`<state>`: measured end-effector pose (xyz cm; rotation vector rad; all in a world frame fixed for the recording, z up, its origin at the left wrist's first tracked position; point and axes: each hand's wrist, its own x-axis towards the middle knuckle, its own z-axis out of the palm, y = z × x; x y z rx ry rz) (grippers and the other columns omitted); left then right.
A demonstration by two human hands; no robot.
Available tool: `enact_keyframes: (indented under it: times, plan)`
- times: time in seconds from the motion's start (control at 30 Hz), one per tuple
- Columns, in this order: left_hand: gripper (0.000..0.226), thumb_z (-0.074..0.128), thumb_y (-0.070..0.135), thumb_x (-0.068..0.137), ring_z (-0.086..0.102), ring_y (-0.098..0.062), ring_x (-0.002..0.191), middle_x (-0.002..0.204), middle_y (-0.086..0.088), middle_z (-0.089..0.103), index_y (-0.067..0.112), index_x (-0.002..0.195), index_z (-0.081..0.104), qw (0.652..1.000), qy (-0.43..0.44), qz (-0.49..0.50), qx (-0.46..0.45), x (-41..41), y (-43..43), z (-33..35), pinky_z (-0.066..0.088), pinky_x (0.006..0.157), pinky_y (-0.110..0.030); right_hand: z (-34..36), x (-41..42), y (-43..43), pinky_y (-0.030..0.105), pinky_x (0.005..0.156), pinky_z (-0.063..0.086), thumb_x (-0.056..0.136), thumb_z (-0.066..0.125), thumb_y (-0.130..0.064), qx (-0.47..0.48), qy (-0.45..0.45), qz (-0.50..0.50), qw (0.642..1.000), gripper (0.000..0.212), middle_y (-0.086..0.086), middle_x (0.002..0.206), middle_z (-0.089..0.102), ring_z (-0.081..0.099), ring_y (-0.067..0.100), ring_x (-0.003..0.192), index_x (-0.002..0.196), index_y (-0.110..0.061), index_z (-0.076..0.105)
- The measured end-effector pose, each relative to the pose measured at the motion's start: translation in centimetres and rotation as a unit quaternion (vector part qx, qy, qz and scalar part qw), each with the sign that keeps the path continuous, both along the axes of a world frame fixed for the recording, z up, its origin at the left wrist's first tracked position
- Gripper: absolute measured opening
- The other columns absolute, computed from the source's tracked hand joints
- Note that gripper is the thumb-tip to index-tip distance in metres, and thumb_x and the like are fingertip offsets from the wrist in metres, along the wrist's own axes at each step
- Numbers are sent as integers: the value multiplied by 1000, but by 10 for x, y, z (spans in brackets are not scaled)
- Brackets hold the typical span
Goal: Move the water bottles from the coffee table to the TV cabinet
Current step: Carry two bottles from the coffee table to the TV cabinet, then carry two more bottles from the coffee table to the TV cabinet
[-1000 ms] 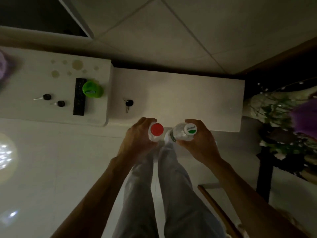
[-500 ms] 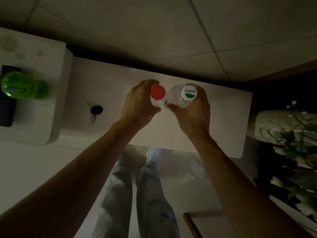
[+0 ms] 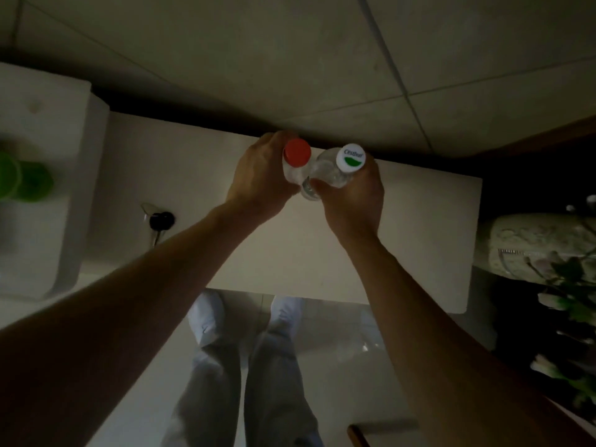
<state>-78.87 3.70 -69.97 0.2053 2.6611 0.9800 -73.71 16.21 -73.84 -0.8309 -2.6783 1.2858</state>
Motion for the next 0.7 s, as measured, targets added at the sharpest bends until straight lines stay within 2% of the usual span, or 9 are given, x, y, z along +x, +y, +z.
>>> enact_keyframes:
  times: [0.13, 0.2, 0.33, 0.47, 0.63, 0.7]
  plan:
    - [50, 76, 15, 76, 58, -24, 112, 122, -11, 62, 7, 121, 56, 999, -31, -20, -20, -5, -2, 10, 35, 84, -20, 8, 1, -1, 21, 92, 45, 71, 83, -26, -7, -30, 15, 999, 68, 5, 125, 60, 57, 15, 114, 128, -12, 50]
    - [52, 77, 17, 76, 57, -23, 112, 123, -10, 62, 9, 122, 55, 998, -37, -40, -35, -5, -7, 20, 34, 84, -20, 17, 2, -1, 25, 94, 48, 72, 83, -28, -17, -55, 26, 998, 73, 5, 128, 57, 56, 16, 117, 133, -12, 46]
    - [53, 75, 12, 75, 57, -29, 113, 124, -13, 62, 8, 124, 56, 994, -43, -85, -55, -1, -29, 52, 43, 92, -31, 64, 7, 2, 28, 94, 49, 74, 80, -32, 4, -77, 54, 996, 77, 6, 134, 53, 53, 18, 120, 138, -10, 43]
    - [42, 63, 21, 84, 55, -28, 114, 126, -9, 59, 14, 124, 55, 982, -42, -119, -141, 8, -70, 95, 43, 94, -35, 140, 12, 3, 36, 105, 43, 86, 68, -30, 41, -76, 62, 994, 60, 7, 139, 50, 49, 20, 127, 139, -12, 45]
    - [31, 55, 32, 91, 58, -23, 105, 117, -6, 62, 16, 117, 58, 962, -37, -173, -207, 35, -122, 190, 46, 86, -35, 247, 24, -10, 22, 93, 41, 90, 59, -22, 111, -71, 125, 983, 36, 3, 124, 62, 58, 17, 112, 124, -12, 60]
    - [32, 52, 34, 93, 59, -22, 103, 116, -6, 63, 16, 119, 56, 956, -36, -192, -220, 52, -139, 233, 47, 83, -34, 283, 34, -23, 23, 89, 42, 90, 58, -23, 133, -78, 163, 975, 31, 3, 118, 65, 60, 17, 107, 118, -13, 63]
